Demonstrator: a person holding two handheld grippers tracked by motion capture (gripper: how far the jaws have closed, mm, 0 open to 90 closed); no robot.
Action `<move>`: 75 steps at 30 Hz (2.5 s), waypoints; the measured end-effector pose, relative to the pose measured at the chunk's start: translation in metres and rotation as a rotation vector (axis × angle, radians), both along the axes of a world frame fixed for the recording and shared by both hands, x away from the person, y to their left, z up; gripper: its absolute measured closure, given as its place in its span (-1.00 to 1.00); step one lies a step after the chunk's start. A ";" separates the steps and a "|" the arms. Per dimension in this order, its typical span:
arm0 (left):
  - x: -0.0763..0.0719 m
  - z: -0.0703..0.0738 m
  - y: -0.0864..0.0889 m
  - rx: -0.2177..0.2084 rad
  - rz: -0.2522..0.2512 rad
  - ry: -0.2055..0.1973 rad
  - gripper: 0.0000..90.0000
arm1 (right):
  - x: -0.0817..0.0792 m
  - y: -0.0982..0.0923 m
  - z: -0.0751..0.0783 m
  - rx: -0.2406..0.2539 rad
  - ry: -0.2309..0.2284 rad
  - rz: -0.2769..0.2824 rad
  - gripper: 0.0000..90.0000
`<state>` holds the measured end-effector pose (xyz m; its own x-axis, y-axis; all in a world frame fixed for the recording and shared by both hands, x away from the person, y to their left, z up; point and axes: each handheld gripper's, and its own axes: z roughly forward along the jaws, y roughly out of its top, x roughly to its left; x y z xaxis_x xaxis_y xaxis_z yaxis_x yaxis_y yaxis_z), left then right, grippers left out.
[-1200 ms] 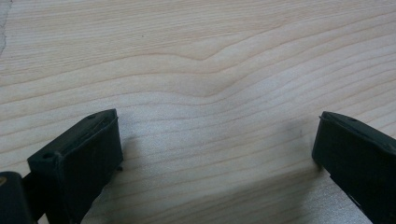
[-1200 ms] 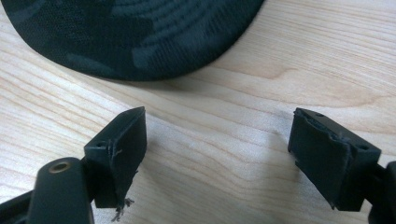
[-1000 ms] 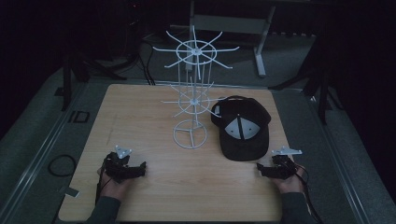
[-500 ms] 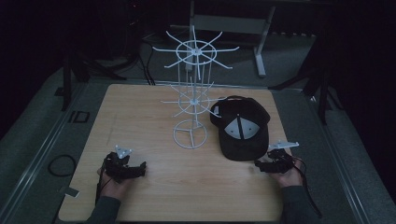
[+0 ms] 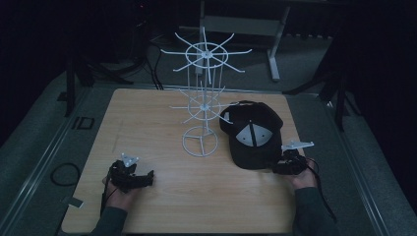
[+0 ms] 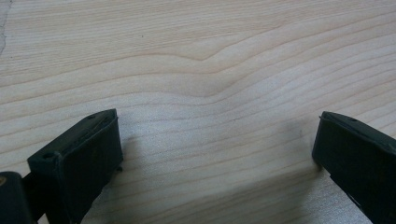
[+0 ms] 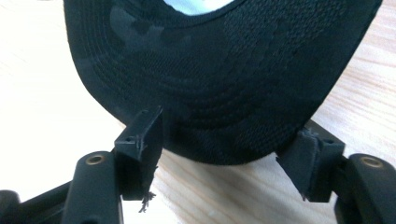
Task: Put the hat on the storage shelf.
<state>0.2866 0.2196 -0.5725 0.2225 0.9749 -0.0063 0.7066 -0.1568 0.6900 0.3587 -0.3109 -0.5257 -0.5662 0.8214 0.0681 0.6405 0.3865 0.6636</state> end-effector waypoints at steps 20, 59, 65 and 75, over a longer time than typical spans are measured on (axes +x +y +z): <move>0.000 0.000 0.000 -0.002 0.001 0.000 -0.97 | 0.023 0.010 0.006 0.219 0.045 0.138 0.44; 0.000 0.000 0.000 -0.002 0.000 0.000 -0.97 | 0.031 0.030 0.050 0.202 -0.116 0.014 0.93; 0.000 0.000 0.000 -0.002 0.000 0.000 -0.97 | 0.036 0.035 0.055 0.151 -0.142 -0.007 0.93; 0.000 0.000 0.000 -0.003 0.001 0.001 -0.97 | 0.045 0.037 0.056 0.113 -0.164 -0.030 0.93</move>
